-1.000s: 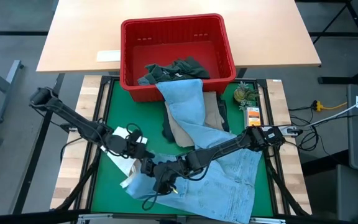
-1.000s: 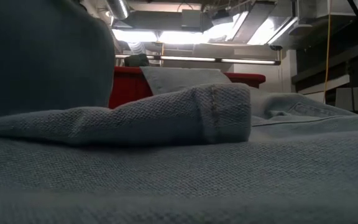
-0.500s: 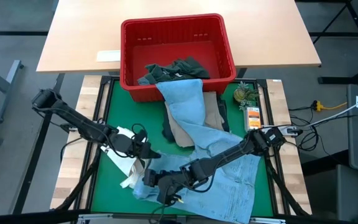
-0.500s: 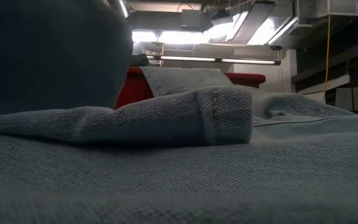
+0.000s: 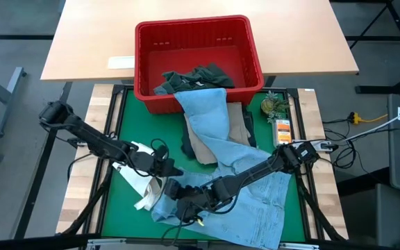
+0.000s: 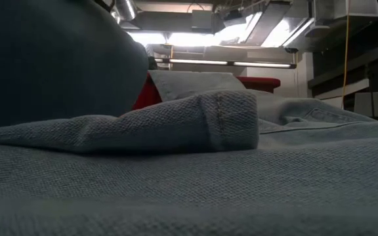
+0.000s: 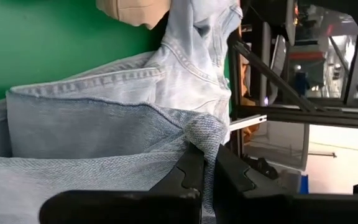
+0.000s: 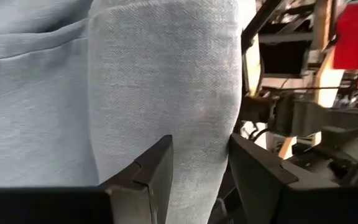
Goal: Fold laundry
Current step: Remove the blue pants from the laundry bin
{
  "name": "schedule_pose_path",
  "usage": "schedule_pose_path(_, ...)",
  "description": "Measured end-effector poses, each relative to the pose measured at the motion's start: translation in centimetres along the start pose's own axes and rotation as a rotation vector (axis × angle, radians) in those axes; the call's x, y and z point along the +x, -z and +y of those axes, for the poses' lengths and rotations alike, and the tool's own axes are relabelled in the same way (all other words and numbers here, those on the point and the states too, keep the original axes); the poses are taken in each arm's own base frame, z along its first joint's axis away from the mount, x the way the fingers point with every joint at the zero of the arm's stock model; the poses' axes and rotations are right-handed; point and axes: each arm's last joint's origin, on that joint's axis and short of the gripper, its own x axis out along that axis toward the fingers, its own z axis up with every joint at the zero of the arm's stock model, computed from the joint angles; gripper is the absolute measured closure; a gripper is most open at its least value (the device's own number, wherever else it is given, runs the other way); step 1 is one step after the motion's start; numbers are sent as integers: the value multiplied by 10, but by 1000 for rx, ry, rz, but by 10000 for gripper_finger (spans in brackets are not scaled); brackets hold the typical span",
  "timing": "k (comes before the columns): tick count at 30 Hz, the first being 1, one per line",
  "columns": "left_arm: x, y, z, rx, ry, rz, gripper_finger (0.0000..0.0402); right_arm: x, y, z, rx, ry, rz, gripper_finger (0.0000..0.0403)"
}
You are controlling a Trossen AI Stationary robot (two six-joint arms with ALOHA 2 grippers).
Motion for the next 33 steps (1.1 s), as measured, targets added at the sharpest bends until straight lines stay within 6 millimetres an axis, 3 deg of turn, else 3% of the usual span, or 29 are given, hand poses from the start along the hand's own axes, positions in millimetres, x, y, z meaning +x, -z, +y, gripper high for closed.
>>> schedule_pose_path(23, 3, -6, -5, -76, 55, -70, 395, -2, 3, -9, 105, -22, -60, 252)
schedule_pose_path(26, 3, -6, -5, -77, 58, -70, 395, -2, 4, -9, 103, -27, -60, 280)
schedule_pose_path(31, 3, -6, -7, -83, 77, -69, 394, -3, 4, -7, 73, -41, -53, 374)
schedule_pose_path(33, 3, -6, -10, -92, 109, -68, 394, -5, 4, -7, 67, -46, -52, 393)
